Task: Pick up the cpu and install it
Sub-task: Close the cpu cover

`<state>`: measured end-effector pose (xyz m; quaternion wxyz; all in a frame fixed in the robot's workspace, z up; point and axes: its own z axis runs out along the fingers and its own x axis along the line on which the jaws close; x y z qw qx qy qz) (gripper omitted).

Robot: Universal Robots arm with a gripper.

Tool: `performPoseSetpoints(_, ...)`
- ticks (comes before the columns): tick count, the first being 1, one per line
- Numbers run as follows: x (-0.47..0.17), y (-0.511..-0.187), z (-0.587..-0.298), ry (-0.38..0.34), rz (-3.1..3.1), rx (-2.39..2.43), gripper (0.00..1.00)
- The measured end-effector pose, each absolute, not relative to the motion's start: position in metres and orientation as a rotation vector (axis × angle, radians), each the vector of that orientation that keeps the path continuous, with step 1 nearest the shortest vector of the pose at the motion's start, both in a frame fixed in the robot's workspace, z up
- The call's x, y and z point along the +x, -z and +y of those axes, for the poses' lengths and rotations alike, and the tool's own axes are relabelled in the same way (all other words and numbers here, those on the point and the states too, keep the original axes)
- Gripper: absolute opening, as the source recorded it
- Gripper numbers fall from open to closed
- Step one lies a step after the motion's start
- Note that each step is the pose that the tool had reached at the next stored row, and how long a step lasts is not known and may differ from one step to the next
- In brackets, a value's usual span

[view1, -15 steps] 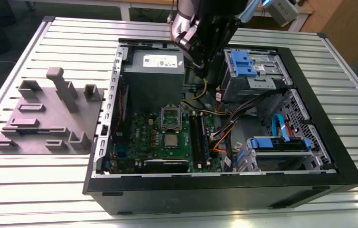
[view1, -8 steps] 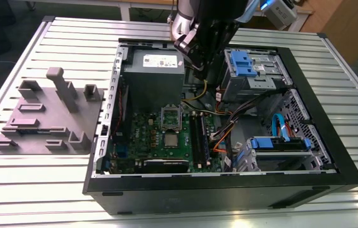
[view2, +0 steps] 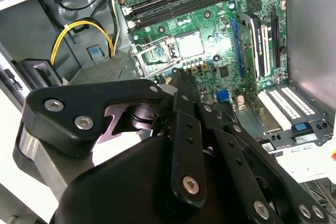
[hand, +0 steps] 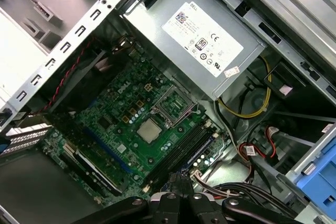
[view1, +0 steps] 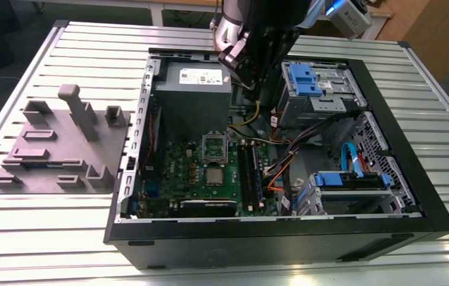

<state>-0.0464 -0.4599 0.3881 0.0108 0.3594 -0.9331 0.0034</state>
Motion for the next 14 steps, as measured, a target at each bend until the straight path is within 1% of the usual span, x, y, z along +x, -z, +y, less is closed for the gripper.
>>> performPoseSetpoints(14,-0.0464,-0.3866,-0.4599,-0.009,-2.912,1.122,0.10)
